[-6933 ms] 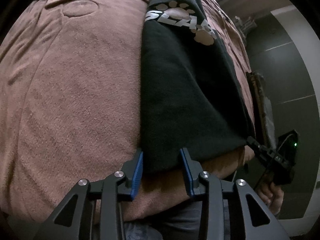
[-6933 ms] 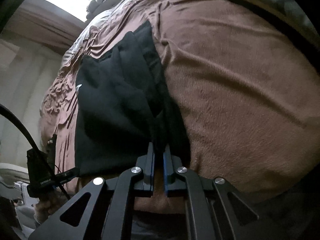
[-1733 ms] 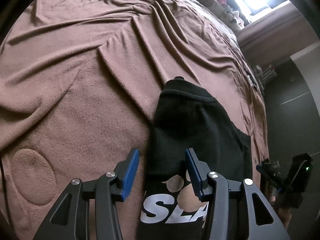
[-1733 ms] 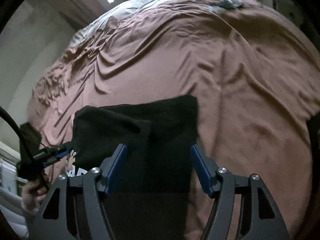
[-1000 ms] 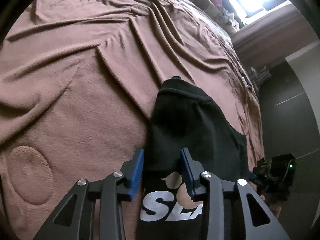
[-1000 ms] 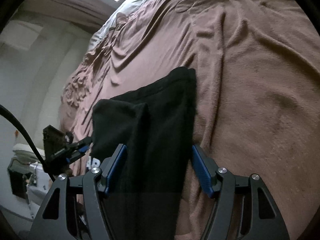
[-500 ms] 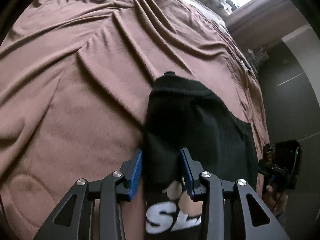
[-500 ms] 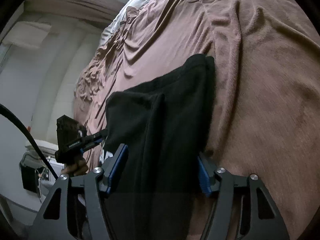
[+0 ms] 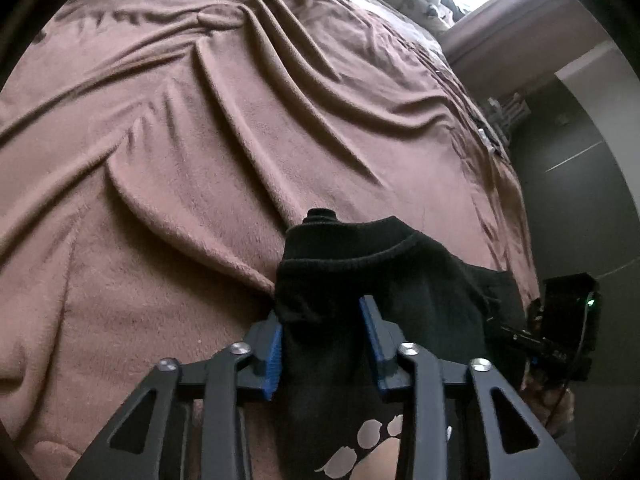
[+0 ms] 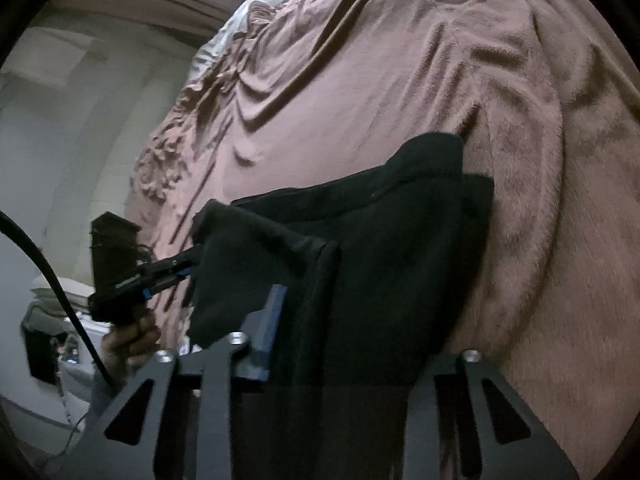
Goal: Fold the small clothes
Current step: 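Lift the folded shirt with both grippers and carry it off the bed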
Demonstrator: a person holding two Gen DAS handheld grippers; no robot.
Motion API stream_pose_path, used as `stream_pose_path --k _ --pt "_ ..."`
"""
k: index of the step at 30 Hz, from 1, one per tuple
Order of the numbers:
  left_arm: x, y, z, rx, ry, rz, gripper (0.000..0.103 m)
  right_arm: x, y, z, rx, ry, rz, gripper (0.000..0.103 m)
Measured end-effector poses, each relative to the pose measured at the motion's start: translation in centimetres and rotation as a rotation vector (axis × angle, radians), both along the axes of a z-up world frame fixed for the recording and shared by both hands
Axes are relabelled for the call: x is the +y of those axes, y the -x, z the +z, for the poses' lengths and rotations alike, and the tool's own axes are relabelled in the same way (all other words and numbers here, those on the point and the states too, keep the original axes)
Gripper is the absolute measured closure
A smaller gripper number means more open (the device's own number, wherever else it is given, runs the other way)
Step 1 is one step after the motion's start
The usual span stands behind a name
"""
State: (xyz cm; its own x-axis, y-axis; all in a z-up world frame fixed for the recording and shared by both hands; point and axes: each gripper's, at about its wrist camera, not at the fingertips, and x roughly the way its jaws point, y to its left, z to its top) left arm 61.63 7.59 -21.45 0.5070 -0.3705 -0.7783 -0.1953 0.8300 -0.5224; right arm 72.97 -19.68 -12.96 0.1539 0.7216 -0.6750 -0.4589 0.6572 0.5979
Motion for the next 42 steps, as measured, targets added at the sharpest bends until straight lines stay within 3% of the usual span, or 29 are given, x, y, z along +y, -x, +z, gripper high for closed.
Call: stream_pose_path --k 3,11,14,21,35,42 --pt "-0.3 0.4 1.0 -0.014 -0.046 -0.001 0.094 0.6 0.8 0.9 -0.039 0.044 -0.014 0.092" --pt "-0.5 3.1 4.9 -0.084 -0.076 0.035 0.096 3.1 6.2 6.5 -0.219 0.147 -0.017 0.093" --pt "-0.5 4.7 6.6 -0.124 -0.051 0.04 0.097 3.8 8.9 8.5 -0.284 0.175 -0.016 0.093" --pt "-1.5 8.2 11.4 -0.2 -0.051 0.032 0.097 3.5 14.4 10.8 -0.363 0.186 -0.051 0.093" --pt "-5.0 16.8 23.3 -0.393 -0.062 -0.023 0.097 -3.0 26.6 17.5 -0.54 0.156 -0.128 0.093" --pt "-7.3 21.6 27.4 -0.464 -0.059 -0.054 0.097 -6.8 33.8 20.2 -0.611 0.138 -0.172 0.093"
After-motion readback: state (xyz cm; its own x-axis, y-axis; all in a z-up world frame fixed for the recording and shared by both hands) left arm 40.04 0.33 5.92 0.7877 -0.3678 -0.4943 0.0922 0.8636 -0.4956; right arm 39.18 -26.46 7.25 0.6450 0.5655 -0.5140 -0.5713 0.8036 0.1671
